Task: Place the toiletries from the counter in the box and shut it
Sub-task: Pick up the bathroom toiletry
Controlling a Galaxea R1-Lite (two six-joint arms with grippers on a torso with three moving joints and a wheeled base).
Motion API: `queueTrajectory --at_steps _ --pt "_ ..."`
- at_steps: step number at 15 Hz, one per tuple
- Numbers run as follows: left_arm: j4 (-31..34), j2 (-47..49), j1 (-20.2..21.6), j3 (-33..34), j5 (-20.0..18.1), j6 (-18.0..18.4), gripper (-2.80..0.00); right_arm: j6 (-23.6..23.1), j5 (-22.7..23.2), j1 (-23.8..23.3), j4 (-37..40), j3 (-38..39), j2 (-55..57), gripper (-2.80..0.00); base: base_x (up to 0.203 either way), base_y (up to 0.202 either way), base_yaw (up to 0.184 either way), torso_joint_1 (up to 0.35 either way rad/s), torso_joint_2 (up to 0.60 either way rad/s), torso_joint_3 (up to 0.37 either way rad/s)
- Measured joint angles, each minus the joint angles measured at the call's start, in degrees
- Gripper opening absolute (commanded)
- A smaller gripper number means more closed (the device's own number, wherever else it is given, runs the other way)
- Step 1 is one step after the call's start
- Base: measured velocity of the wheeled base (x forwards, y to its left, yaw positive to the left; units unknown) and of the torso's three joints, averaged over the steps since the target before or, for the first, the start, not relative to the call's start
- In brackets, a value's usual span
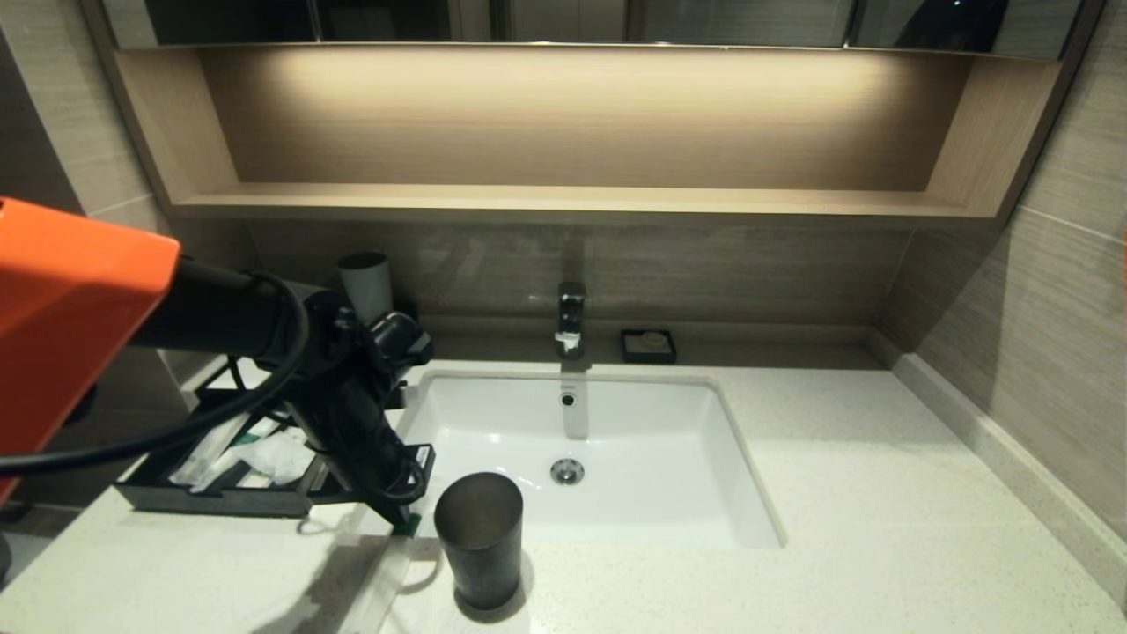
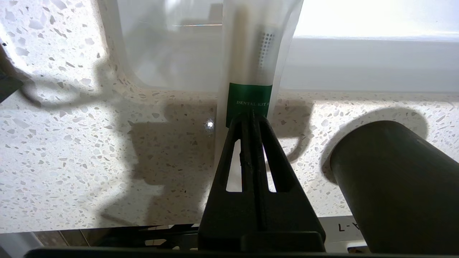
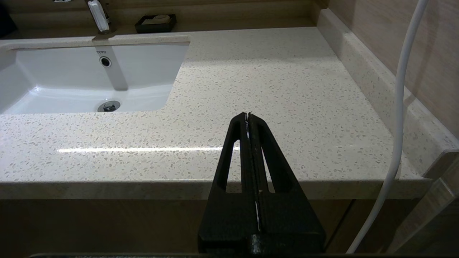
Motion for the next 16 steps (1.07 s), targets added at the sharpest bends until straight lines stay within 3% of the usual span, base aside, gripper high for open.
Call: queueTrajectory --at_steps 1,2,3,16 --pt "-0.2 0.1 0.0 0.0 0.0 0.0 -2.80 0.0 0.0 0.0 0.0 0.0 0.0 -2.80 0.000 0.000 0.000 0.000 0.00 0.000" --pt "-0.4 0.2 0.0 -0.1 0.0 0.0 -0.98 0.0 0.0 0.0 0.0 0.0 0.0 -2.80 0.000 0.000 0.000 0.000 0.00 0.000" --pt "-0.4 0.2 0.0 -0.1 0.0 0.0 0.00 0.0 0.0 0.0 0.0 0.0 0.0 -2.80 0.000 0.000 0.000 0.000 0.00 0.000" --pt "-1.2 1.5 0.3 -1.7 0.0 -0.2 0.00 0.0 0.0 0.0 0.0 0.0 0.0 -2.80 0.000 0.000 0.000 0.000 0.00 0.000"
